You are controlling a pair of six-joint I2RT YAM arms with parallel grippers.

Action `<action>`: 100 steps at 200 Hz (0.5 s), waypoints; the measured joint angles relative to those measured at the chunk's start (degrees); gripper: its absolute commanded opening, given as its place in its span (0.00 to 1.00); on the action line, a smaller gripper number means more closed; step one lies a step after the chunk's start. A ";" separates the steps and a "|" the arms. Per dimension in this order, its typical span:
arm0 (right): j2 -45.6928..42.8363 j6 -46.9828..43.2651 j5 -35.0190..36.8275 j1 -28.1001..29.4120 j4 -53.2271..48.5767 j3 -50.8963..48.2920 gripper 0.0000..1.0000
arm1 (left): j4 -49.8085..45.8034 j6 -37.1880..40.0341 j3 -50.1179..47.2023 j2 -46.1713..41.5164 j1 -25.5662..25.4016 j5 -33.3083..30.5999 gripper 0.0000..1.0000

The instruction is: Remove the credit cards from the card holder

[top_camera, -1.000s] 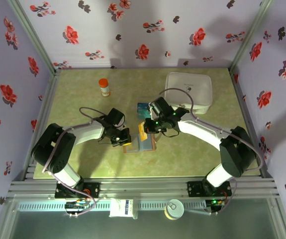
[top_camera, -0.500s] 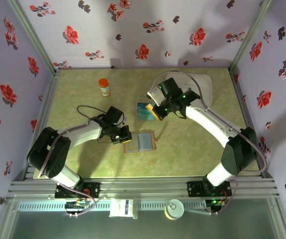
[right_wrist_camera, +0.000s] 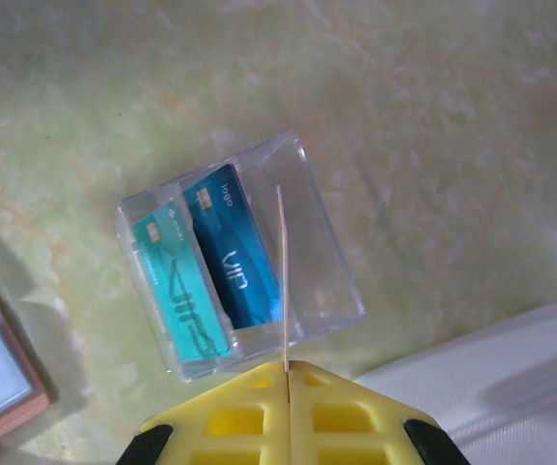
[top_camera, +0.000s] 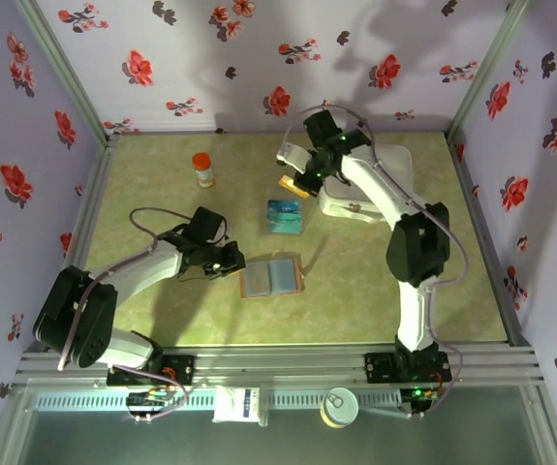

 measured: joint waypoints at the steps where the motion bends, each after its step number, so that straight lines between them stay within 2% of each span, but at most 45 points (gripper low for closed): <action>1: 0.39 -0.15 -0.15 -0.04 -0.13 0.44 0.00 | -0.02 0.00 -0.02 0.00 0.00 0.00 0.08; 54: 14.47 -5.70 -2.27 -0.61 -8.20 18.05 0.00 | -0.35 -0.04 -1.60 -0.02 0.46 -0.35 0.08; 91: 18.58 -7.48 -2.27 -0.70 -11.32 21.51 0.00 | -0.28 -0.04 -2.32 -0.02 0.57 -0.35 0.08; 100: 18.73 -7.61 -2.27 -0.70 -11.93 21.51 0.07 | -0.28 -0.04 -2.49 -0.02 0.68 -0.35 0.08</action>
